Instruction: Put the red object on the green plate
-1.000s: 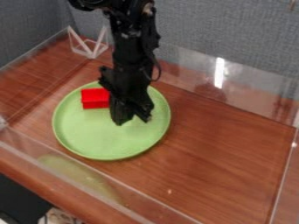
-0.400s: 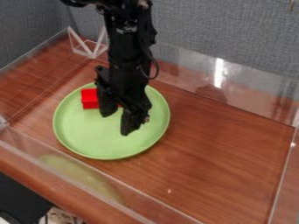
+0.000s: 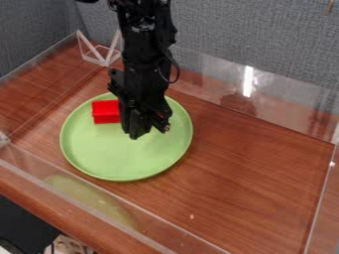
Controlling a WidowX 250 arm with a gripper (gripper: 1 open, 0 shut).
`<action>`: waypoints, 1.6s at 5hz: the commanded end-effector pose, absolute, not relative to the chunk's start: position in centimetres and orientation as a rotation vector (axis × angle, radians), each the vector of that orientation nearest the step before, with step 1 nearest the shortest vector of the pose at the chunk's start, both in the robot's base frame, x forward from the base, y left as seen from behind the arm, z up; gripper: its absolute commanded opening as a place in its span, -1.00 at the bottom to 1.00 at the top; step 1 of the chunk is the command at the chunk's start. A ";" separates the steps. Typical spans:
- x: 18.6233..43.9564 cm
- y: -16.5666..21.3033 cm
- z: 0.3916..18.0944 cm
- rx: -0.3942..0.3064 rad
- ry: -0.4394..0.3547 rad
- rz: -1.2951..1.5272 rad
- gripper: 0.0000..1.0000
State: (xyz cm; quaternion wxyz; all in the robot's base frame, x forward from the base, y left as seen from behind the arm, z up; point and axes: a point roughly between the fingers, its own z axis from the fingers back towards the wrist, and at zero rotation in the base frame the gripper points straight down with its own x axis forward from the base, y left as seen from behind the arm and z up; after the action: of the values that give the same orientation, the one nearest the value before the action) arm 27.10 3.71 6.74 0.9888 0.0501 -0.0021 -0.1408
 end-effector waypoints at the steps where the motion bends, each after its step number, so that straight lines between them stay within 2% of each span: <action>1: 28.3 4.3 7.7 0.102 -0.044 -0.238 1.00; 2: 27.9 4.4 8.2 0.091 -0.038 -0.226 1.00; 3: 27.6 4.7 8.8 0.089 -0.039 -0.211 -1.00; 4: 27.2 4.5 9.0 0.089 -0.037 -0.154 -1.00; 5: 26.7 3.8 9.0 0.076 -0.032 -0.104 1.00; 6: 26.2 3.2 8.7 0.064 -0.022 -0.060 1.00; 7: 26.3 3.8 7.9 0.063 -0.012 -0.039 -1.00; 8: 26.5 4.2 7.4 0.062 -0.006 -0.016 -1.00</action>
State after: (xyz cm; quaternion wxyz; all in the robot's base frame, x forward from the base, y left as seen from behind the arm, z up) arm 26.22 3.95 6.60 0.9994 0.0287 0.0131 -0.0126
